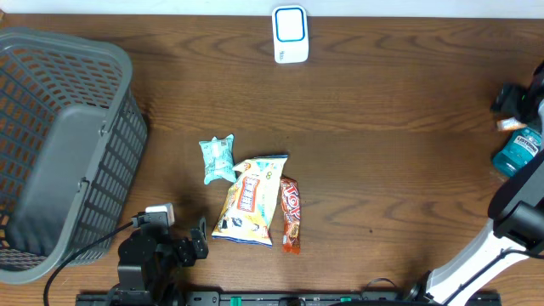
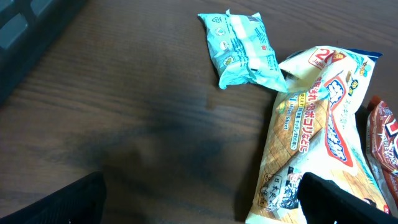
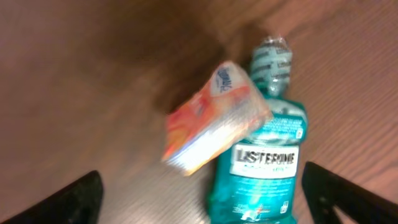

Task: Scan the item barcode
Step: 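Reach the right gripper to the red Top bar and grasp it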

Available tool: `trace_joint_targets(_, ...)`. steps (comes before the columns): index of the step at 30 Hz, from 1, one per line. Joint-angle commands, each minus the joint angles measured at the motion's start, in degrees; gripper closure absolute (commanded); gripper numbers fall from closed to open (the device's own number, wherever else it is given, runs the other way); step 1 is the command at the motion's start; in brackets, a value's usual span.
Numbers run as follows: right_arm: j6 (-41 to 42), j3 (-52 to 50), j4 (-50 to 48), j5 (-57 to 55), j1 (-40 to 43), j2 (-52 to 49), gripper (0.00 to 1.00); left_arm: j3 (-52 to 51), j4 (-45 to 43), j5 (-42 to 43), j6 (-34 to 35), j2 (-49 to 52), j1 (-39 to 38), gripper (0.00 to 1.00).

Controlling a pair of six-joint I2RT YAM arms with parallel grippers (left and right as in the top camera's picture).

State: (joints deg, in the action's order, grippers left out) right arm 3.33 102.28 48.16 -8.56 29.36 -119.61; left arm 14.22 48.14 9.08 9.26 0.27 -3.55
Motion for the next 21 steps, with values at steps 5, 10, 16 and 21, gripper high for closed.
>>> trace_joint_targets(5, 12.87, 20.31, 12.46, 24.13, -4.17, 3.89, 0.01, -1.03, 2.6, 0.33, 0.5, 0.0, -0.22, 0.02)
trace_joint_targets(10, 17.46, 21.35, 17.53, 46.53, -8.98, 5.29, 0.01, -1.03, 2.6, 0.33, 0.5, 0.0, -0.22, 0.02)
trace_joint_targets(16, 16.15, 19.26, 26.71, 54.38, -20.33, 5.11, 0.01, -1.03, 2.6, 0.33, 0.5, 0.0, -0.22, 0.02)
trace_joint_targets(21, 8.31, 16.15, 34.1, 45.81, -32.96, 5.11, 0.01, -1.03, 2.6, 0.33, 0.5, 0.0, -0.22, 0.02)
